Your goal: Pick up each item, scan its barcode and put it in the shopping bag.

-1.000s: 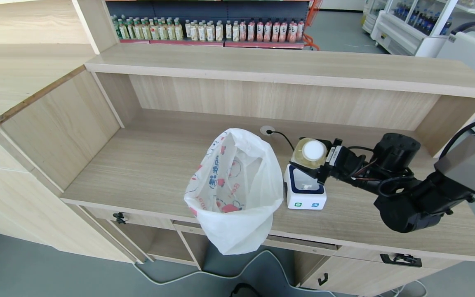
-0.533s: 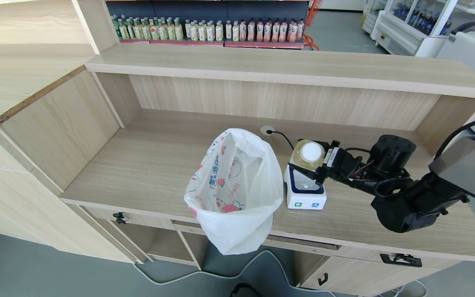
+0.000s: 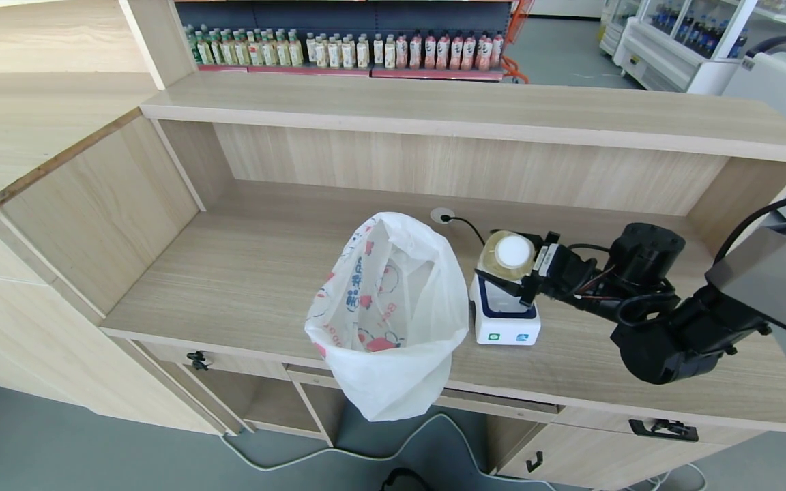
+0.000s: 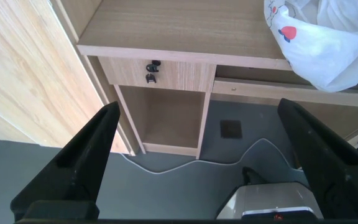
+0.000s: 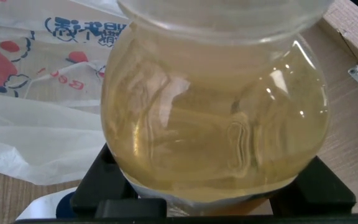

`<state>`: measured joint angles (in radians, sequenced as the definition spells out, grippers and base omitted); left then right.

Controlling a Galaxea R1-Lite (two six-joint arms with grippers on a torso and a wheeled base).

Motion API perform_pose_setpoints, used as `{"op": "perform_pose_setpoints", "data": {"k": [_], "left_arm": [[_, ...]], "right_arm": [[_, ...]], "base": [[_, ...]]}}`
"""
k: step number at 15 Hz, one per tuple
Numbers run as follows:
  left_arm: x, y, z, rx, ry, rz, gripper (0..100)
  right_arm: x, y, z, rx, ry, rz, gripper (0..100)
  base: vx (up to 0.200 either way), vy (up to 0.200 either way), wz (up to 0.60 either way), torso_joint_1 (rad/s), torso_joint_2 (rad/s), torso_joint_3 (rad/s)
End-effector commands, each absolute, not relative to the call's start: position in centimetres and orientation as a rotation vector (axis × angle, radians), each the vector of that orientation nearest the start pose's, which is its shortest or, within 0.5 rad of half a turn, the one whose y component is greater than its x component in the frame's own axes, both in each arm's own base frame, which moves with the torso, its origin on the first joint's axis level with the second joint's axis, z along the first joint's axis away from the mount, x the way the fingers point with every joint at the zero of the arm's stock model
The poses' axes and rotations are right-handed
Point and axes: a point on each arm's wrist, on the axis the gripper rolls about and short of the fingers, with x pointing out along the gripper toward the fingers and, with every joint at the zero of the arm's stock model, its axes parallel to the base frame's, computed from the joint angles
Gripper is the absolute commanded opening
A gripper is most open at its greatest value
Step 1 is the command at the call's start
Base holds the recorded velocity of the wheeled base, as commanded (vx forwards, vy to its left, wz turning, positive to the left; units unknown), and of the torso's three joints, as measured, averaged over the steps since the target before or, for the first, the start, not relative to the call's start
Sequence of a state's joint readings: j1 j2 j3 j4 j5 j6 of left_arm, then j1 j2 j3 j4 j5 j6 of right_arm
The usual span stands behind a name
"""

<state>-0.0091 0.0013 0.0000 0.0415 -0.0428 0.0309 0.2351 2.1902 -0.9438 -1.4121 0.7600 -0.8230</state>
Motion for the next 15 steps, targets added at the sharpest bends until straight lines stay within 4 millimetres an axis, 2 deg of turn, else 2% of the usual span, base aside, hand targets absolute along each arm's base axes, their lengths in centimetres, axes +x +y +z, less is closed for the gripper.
{"op": "perform_pose_setpoints", "data": {"k": [1,4,6,8,9,12,15], "left_arm": [[-2.3,-0.1,7.1,0.030,0.042,-0.053,100],[-2.3,-0.1,7.1,0.030,0.042,-0.054,100],[-2.3,-0.1,7.1,0.030,0.042,-0.053,100],[-2.3,-0.1,7.1,0.031,0.042,-0.053,100],[-2.3,-0.1,7.1,0.030,0.042,-0.053,100],[-2.3,-0.1,7.1,0.030,0.042,-0.053,100],[-2.3,-0.1,7.1,0.030,0.042,-0.053,100]], "right_arm": [[37.0,10.7,13.8,-0.788,-0.601,0.856,0],[34.1,9.9,16.1,-0.665,-0.554,0.816,0],[31.5,9.6,18.7,-0.455,-0.492,0.733,0],[30.0,10.0,20.4,-0.276,-0.437,0.706,0],[29.4,10.0,20.9,-0.216,-0.398,0.703,0],[28.1,10.5,21.8,-0.076,-0.275,0.713,0],[28.0,11.1,21.1,-0.049,-0.212,0.732,0]], "base": [[0.000,0.000,0.00,0.000,0.00,0.000],[0.000,0.000,0.00,0.000,0.00,0.000],[0.000,0.000,0.00,0.000,0.00,0.000],[0.000,0.000,0.00,0.000,0.00,0.000],[0.000,0.200,0.00,-0.002,0.00,0.007],[0.000,0.200,0.00,0.003,0.00,0.002],[0.000,0.200,0.00,0.002,0.00,0.007]]}}
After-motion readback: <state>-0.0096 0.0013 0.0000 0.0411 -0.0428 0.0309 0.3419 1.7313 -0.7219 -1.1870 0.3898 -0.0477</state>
